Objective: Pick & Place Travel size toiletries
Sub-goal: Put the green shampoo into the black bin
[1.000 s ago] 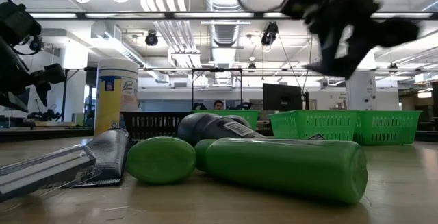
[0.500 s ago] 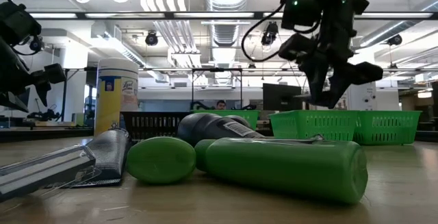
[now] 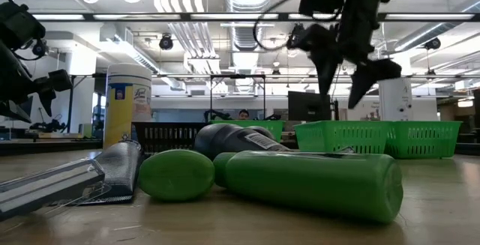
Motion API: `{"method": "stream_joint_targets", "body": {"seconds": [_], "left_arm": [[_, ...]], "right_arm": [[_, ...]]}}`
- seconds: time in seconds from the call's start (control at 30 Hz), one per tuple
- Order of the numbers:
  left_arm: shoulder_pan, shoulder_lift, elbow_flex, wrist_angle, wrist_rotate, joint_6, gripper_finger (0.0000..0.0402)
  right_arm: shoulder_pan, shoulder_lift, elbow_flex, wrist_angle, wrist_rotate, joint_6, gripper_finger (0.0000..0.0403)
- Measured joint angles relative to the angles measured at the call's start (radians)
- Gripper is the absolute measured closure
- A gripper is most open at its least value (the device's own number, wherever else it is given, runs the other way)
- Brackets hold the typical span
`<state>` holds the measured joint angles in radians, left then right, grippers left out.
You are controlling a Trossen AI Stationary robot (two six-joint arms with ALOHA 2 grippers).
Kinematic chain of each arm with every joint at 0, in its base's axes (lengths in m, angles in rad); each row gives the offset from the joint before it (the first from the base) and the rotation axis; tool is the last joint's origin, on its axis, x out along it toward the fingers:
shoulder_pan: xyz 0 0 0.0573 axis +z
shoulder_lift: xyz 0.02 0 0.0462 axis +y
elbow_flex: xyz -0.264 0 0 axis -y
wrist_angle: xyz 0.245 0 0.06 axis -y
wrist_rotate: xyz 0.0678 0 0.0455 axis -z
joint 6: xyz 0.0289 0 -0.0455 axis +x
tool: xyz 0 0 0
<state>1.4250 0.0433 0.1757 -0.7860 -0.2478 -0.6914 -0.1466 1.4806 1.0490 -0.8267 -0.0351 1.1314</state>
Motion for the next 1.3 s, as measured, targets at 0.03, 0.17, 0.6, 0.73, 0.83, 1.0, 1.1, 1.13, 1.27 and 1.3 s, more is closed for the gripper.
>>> {"method": "stream_joint_targets", "body": {"seconds": [0.03,0.17,0.6,0.73,0.83,1.0,1.1,1.13,1.27,1.3], "left_arm": [[0.000,0.000,0.000,0.000,0.000,0.000,0.0216],[0.000,0.000,0.000,0.000,0.000,0.000,0.0216],[0.000,0.000,0.000,0.000,0.000,0.000,0.0216],[0.000,0.000,0.000,0.000,0.000,0.000,0.0216],[0.000,0.000,0.000,0.000,0.000,0.000,0.0216],[0.000,0.000,0.013,0.058,0.098,-0.389,0.0216],[0.000,0.000,0.023,0.103,0.140,-0.489,0.0216],[0.000,0.000,0.023,0.143,0.140,-0.499,0.0216],[-0.006,0.001,0.014,0.484,0.428,-0.267,0.0216],[-0.011,0.002,0.014,0.607,0.507,-0.174,0.0216]], "right_arm": [[0.007,-0.007,0.012,-0.006,0.012,0.006,0.0112],[0.045,-0.023,0.045,-0.013,0.065,0.018,0.0094],[0.223,-0.033,0.108,-0.036,0.237,0.113,0.0088],[0.235,-0.034,0.109,-0.038,0.240,0.144,0.0101],[0.236,-0.034,0.109,-0.038,0.239,0.157,0.0109],[0.236,-0.034,0.109,-0.041,0.215,0.177,0.0119],[0.241,-0.034,0.109,-0.043,0.212,0.181,0.0124],[0.241,-0.034,0.109,-0.046,0.212,0.181,0.0125],[0.241,-0.034,0.109,-0.065,0.213,0.177,0.0131],[0.241,-0.034,0.109,-0.067,0.213,0.174,0.0132]]}}
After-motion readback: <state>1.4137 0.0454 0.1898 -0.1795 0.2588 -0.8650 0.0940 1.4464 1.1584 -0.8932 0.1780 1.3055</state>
